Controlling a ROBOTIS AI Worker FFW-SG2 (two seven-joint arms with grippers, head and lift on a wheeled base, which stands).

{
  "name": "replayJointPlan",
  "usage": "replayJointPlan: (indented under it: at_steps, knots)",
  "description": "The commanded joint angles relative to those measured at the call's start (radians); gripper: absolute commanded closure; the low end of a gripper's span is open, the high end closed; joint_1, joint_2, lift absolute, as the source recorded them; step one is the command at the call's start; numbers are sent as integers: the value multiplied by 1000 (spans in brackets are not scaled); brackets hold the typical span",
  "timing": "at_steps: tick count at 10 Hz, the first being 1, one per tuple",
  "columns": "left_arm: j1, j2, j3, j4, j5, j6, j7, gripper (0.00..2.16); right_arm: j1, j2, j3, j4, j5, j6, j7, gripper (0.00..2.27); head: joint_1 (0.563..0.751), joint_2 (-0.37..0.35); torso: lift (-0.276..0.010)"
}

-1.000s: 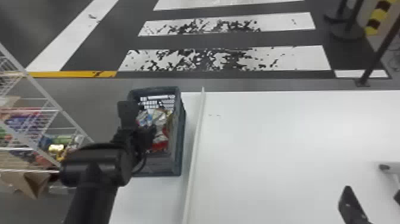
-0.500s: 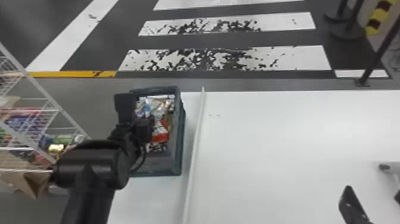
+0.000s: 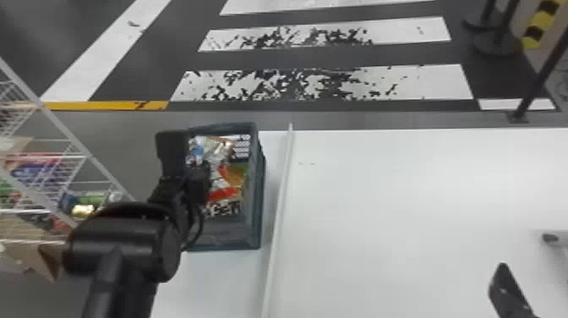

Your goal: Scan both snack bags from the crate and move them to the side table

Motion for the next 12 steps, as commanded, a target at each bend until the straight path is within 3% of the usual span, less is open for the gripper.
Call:
replayJointPlan:
  at_steps: [1,6,9,11,12]
  knots:
    - [29,0,9,-86,25,15,0,1892,2,1,0,-3,1,-3,0,178,695,191,-29]
    - [123,-5,33,-362,194,162,-20,1892,5,10,-25,-6,4,-36,-31,178,695,113,-29]
    - [153,-9,-43,-468,209,235,-50,1892,-7,13,-23,9,4,-52,-38,181,695,31,-29]
    - [164,-15,-145,-496,222,275,-113,1892,-15,13,-23,14,2,-58,-40,181,695,-41,-29]
    - [162,-20,-218,-494,186,278,-136,1892,-17,14,-22,15,2,-58,-40,181,695,-106,-29]
